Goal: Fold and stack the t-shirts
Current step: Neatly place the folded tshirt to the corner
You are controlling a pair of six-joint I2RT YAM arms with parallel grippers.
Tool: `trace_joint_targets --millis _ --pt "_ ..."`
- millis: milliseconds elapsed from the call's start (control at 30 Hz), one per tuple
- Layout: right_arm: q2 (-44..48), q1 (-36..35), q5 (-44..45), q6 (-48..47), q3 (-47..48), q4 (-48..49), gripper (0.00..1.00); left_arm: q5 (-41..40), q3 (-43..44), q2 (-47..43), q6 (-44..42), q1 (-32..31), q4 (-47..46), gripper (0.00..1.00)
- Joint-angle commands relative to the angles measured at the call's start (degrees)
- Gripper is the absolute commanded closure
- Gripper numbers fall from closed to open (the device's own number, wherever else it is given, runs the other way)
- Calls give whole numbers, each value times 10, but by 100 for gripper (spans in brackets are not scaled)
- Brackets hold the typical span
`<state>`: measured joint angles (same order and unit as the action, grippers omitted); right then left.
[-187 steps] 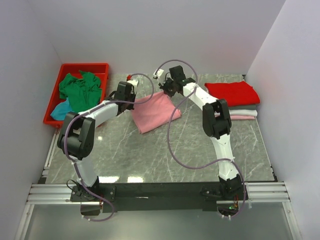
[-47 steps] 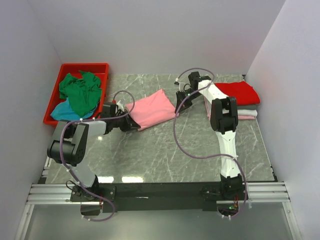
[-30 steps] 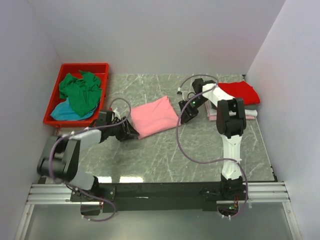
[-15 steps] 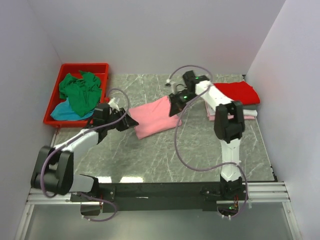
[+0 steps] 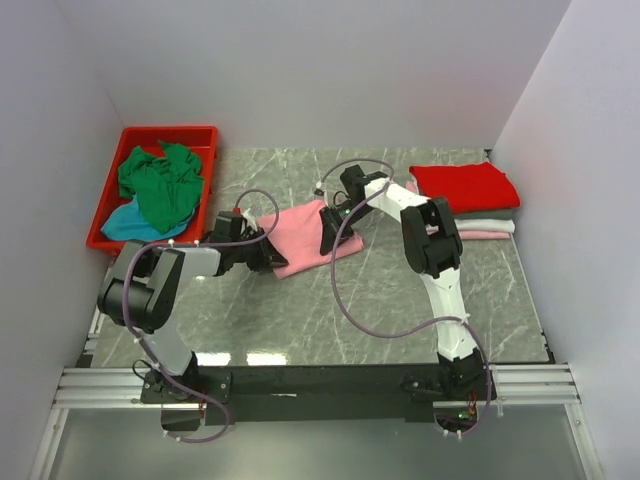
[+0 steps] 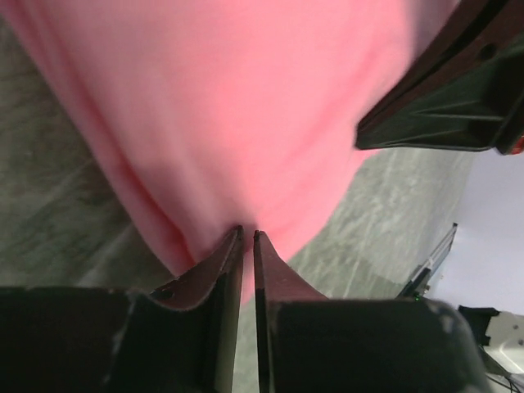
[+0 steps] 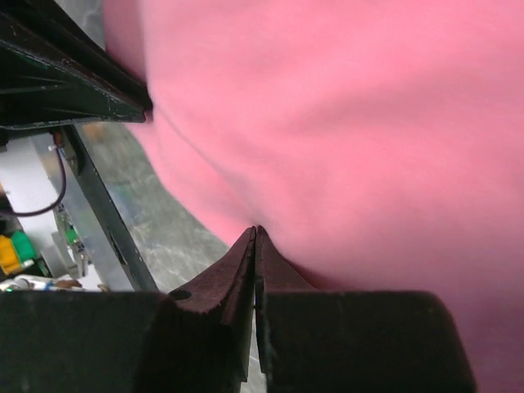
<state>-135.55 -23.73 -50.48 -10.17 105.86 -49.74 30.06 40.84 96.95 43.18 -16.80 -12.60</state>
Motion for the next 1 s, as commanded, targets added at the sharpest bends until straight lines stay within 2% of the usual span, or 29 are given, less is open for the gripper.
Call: trace_joint_targets --millis 0,333,400,533,633,667,700,733,767,800,833,867,900,967 --pt "-12 14 37 29 16 10 92 -21 -7 18 -1 4 -13 84" --pt "19 70 67 -5 37 -30 92 -69 10 -7 -29 26 35 85" --pt "20 82 69 -15 45 -49 91 -69 14 -11 -33 30 44 82" --pt "34 106 85 -62 72 -83 88 -76 34 -74 -48 30 77 68" --pt "65 110 121 -92 77 -77 75 -124 62 -158 -88 31 124 60" --pt "75 112 131 -95 74 -66 71 -141 67 -181 -103 31 147 54" --pt "91 111 144 -96 71 -41 59 -186 72 -205 -129 32 171 51" --pt "99 112 148 -92 59 -24 52 -212 78 -252 -140 32 182 47" --pt "104 111 148 -86 52 -6 44 -244 77 -276 -145 33 188 36" --pt "111 108 149 -63 45 34 32 -297 74 -301 -146 37 194 29" --pt "110 107 156 -51 33 52 28 -319 65 -349 -145 39 202 23" --pt "108 100 167 -32 30 70 26 -336 58 -374 -145 41 208 12" --pt "94 98 197 15 33 97 24 -351 53 -397 -147 45 213 8" --pt "72 94 209 46 60 102 23 -369 36 -459 -156 47 223 4"
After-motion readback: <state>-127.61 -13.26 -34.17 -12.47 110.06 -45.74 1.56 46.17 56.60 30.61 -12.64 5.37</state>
